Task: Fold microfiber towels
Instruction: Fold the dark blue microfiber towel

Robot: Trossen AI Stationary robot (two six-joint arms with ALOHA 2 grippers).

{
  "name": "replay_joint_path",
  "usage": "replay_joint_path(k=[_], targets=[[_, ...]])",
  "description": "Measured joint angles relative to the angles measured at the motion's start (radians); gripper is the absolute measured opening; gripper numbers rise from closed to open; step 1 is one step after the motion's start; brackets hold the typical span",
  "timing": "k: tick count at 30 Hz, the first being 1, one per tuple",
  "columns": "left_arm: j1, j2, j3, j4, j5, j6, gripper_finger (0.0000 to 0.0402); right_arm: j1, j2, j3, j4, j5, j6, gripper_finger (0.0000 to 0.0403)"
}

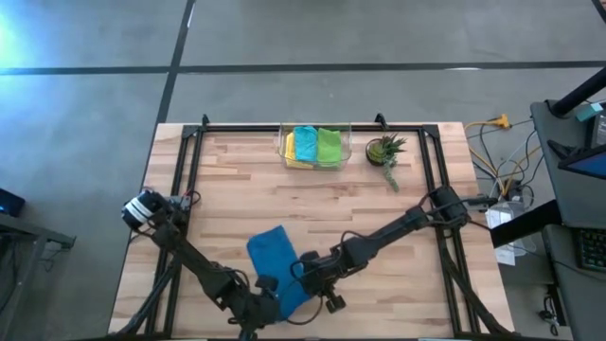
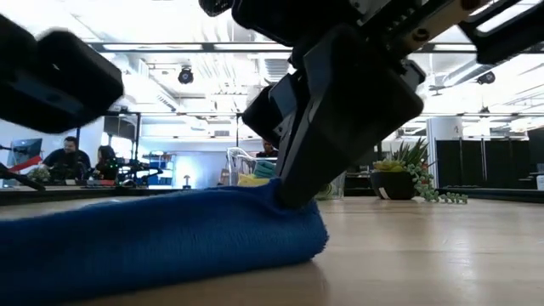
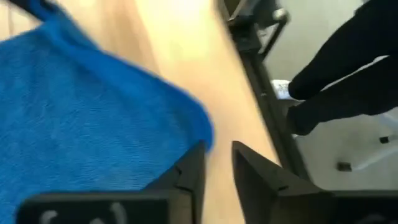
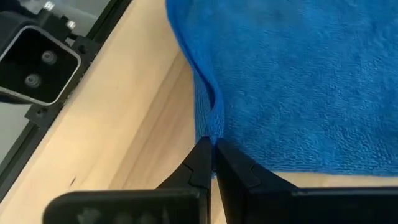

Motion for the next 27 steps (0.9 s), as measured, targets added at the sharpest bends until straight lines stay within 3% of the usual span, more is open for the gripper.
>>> replay_joint_path(k=[6, 10, 17, 27], targets=[[-0.004, 0.034, 0.039, -0.001, -0.065, -0.083, 0.0148, -0.023, 0.0, 0.0, 0.009, -0.03, 0.065, 0.0009], [-0.003, 0.066, 0.066, 0.004, -0.138, -0.169, 0.0186, -0.032, 0.0, -0.003, 0.023, -0.059, 0.1, 0.0009], [-0.006, 0.125, 0.139, -0.009, -0.137, -0.268, 0.0194, -0.037, 0.0, -0.008, 0.032, -0.067, 0.103, 0.0009], [-0.015, 0.138, 0.22, -0.242, -0.187, -0.387, 0.0191, -0.058, 0.0, -0.031, 0.041, -0.109, 0.13, 0.0009]])
